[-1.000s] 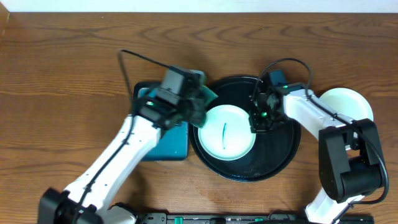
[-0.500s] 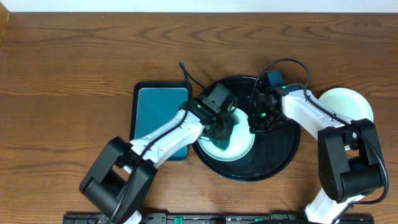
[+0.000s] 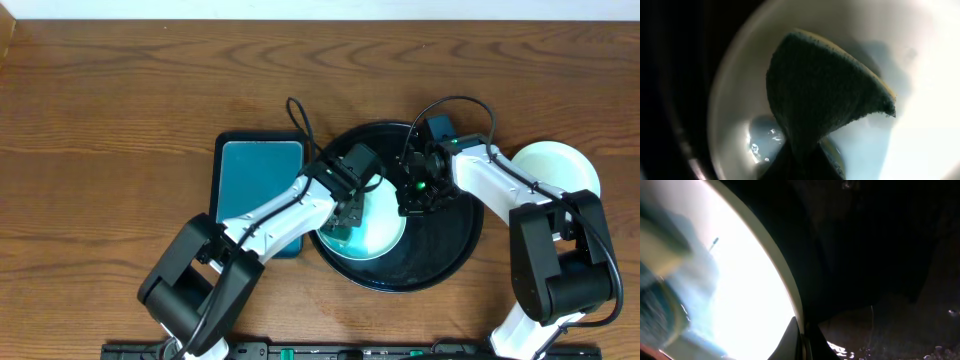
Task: Clean dirty plates on tray and stack at the side
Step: 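Scrub the pale green plate with the sponge in left gripper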
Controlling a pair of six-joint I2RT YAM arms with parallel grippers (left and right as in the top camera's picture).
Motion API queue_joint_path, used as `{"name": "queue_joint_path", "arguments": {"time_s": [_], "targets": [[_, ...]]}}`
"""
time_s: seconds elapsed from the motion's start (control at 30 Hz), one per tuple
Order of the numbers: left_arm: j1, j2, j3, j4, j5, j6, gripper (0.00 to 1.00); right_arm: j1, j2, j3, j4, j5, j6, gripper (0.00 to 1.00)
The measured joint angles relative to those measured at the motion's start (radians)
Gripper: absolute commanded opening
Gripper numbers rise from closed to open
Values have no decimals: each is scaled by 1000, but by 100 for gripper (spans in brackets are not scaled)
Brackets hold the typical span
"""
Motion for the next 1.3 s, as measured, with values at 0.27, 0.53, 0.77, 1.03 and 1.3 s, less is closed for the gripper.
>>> {"name": "queue_joint_path", "arguments": {"time_s": [0.27, 0.53, 0.77, 1.03, 1.3], "targets": [[40, -26, 19, 22, 35, 13, 8, 6, 0, 0, -1, 0, 11, 1], [35, -46, 35, 131, 113, 1, 8, 6, 0, 0, -1, 0, 11, 1], [23, -5, 35, 180, 142, -29, 8, 6, 0, 0, 0, 0, 11, 1], [-12, 63, 42, 219, 166, -36, 8, 6, 0, 0, -1, 0, 11, 1], [-6, 81, 92, 39, 116, -39, 8, 7, 3, -1, 0, -12, 11, 1]]}}
